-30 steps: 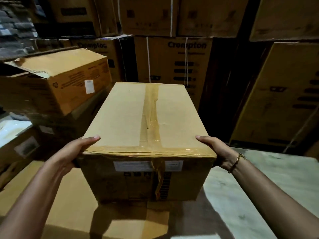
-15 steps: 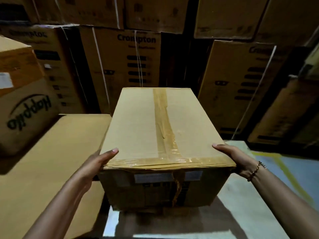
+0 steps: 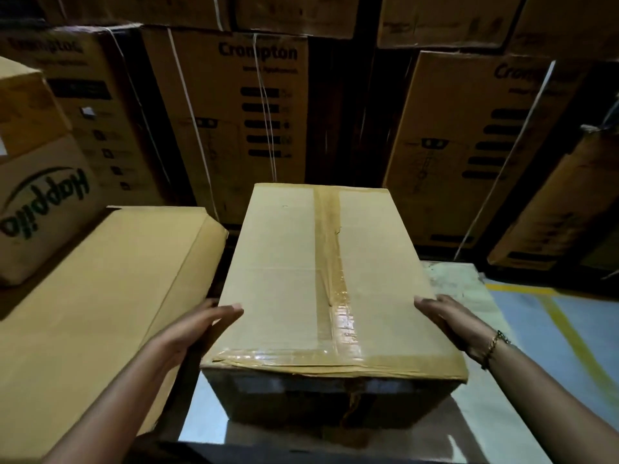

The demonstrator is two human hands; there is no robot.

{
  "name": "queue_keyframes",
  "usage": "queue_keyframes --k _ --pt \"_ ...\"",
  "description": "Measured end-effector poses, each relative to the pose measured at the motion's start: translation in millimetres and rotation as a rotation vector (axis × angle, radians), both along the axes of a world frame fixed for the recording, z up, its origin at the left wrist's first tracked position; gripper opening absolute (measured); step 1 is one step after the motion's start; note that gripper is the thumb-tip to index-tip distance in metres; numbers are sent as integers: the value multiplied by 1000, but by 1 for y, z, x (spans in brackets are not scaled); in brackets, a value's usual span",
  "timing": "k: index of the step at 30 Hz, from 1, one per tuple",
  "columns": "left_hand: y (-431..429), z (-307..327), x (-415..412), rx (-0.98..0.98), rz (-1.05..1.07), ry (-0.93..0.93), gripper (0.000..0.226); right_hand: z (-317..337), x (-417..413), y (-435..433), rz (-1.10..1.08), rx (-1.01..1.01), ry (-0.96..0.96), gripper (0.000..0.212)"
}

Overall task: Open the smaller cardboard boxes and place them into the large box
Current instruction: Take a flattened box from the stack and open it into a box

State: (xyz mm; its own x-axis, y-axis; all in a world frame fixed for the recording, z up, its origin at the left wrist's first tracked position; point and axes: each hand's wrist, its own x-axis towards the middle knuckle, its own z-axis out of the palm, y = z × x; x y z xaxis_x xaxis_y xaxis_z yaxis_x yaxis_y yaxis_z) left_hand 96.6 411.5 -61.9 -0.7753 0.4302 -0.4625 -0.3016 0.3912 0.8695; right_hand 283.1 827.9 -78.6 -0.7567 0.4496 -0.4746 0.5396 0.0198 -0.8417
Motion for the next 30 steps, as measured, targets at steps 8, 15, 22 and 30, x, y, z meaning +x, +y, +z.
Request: queue_keyframes --k 8,15,22,30 --pt "51 -25 -110 81 -2 -10 84 18 -97 31 -85 114 -117 56" --pt "69 -21 -125 183 -1 -15 61 5 -117 27 -247 100 -14 42" --pt "68 4 -130 320 41 173 56 40 -118 23 -328 245 303 34" --pt "50 25 -90 120 123 447 93 32 -57 16 -217 240 456 56"
